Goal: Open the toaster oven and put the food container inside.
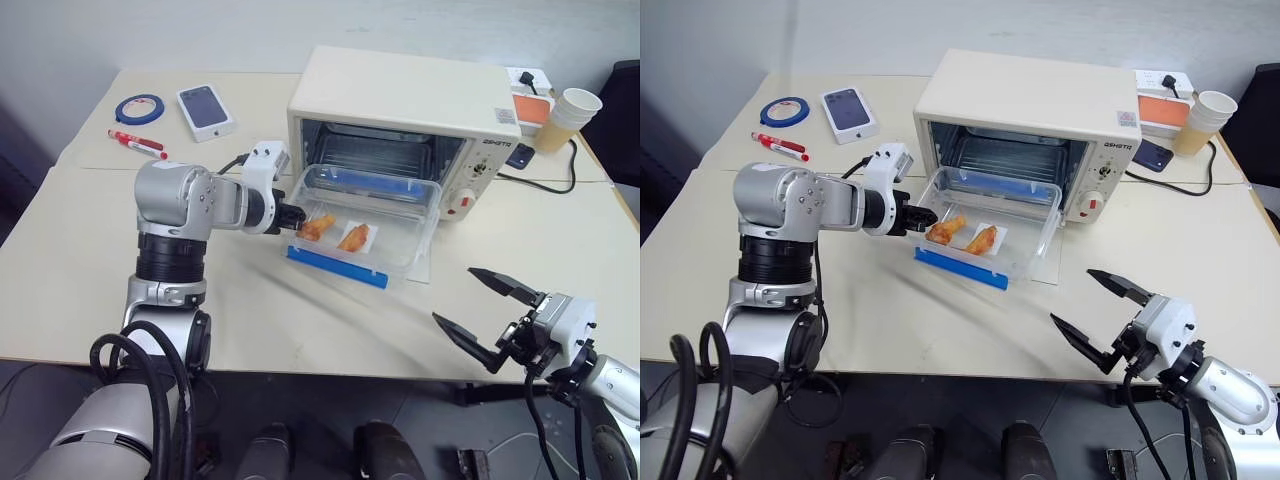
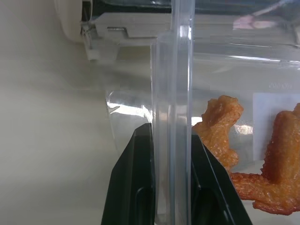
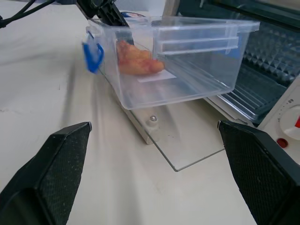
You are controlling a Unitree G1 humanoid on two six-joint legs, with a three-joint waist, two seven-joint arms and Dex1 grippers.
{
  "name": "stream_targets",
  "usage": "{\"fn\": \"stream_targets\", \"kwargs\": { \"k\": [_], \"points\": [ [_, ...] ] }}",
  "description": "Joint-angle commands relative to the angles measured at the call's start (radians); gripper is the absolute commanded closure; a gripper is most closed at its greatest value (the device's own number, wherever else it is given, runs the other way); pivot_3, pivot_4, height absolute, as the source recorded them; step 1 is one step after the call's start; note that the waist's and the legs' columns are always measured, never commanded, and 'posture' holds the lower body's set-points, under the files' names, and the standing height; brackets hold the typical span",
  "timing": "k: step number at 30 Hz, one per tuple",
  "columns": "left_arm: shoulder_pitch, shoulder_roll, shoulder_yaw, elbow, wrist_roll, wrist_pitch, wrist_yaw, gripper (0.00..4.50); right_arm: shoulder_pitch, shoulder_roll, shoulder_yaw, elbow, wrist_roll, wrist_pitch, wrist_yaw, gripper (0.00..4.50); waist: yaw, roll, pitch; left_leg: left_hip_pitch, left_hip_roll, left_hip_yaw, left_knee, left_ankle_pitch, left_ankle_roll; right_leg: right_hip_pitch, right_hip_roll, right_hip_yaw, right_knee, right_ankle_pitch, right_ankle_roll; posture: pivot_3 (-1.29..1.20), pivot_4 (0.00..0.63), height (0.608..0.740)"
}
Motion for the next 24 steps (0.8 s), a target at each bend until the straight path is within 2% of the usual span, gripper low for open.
{"fn": "stream_targets", "kwargs": {
  "k": [1, 4, 6, 10, 15, 19, 21, 24],
  "points": [
    [-0.024, -0.025, -0.003, 0.031, 0.031, -0.056, 0.027, 4.23, 0.019, 0.019, -0.010, -0.068, 0.001, -0.011, -0.038, 0.00, 0.002, 0.000, 0.000, 0.000, -0.001, 0.000, 0.000, 0.000, 0.000, 0.000, 0.000, 0.000, 0.000, 0.000, 0.000, 0.00, 0.150, 0.740],
    [-0.028, -0.035, -0.004, 0.045, 0.039, -0.081, 0.028, 4.23, 0.030, 0.025, -0.007, -0.078, -0.004, -0.012, -0.049, 0.00, 0.003, 0.000, 0.000, 0.000, -0.001, 0.000, 0.001, 0.000, 0.000, 0.000, -0.001, 0.000, 0.000, 0.000, 0.000, 0.00, 0.150, 0.740],
    [-0.031, -0.038, -0.015, 0.047, 0.040, -0.099, 0.020, 3.53, 0.037, 0.028, -0.005, -0.080, -0.006, -0.014, -0.055, 0.00, 0.003, 0.000, 0.000, 0.000, -0.001, 0.000, 0.000, 0.000, 0.000, 0.000, -0.001, 0.000, 0.000, 0.000, 0.000, 0.00, 0.150, 0.740],
    [-0.044, -0.054, 0.028, 0.047, 0.020, -0.113, 0.010, 2.71, 0.038, 0.026, -0.006, -0.079, -0.006, -0.014, -0.059, 0.00, 0.003, 0.000, 0.000, 0.000, -0.001, 0.000, 0.001, 0.000, 0.000, 0.000, -0.001, 0.000, 0.000, 0.000, 0.000, 0.00, 0.150, 0.740],
    [-0.028, -0.023, 0.065, 0.020, 0.003, -0.120, -0.018, 1.55, 0.039, 0.015, -0.018, -0.072, 0.002, -0.011, -0.050, 0.00, 0.000, 0.000, 0.000, 0.000, -0.001, 0.000, 0.000, 0.000, 0.000, 0.000, 0.000, 0.000, 0.001, 0.000, 0.000, 0.00, 0.150, 0.740],
    [-0.008, 0.043, 0.173, -0.026, -0.092, -0.153, -0.129, 1.55, 0.050, -0.005, -0.038, -0.070, 0.009, -0.003, -0.034, 0.00, -0.002, 0.000, 0.000, 0.000, 0.000, 0.000, 0.000, 0.000, 0.000, 0.000, 0.000, 0.000, 0.001, 0.000, 0.000, 0.00, 0.150, 0.740],
    [0.025, 0.111, 0.158, -0.064, -0.136, -0.192, -0.239, 1.55, 0.061, -0.015, -0.049, -0.070, 0.016, -0.002, -0.024, 0.00, -0.001, 0.000, 0.000, 0.000, 0.000, 0.000, 0.000, 0.000, 0.000, 0.000, 0.000, 0.000, 0.001, 0.000, 0.000, 0.00, 0.150, 0.740],
    [0.139, 0.268, 0.111, -0.118, -0.161, -0.367, -0.476, 1.55, 0.081, -0.033, -0.064, -0.070, 0.037, 0.007, -0.002, 0.00, -0.006, 0.001, -0.001, 0.001, 0.000, 0.000, 0.000, 0.000, 0.000, 0.000, 0.000, 0.000, 0.001, 0.000, 0.000, 0.00, 0.150, 0.740]
  ]
}}
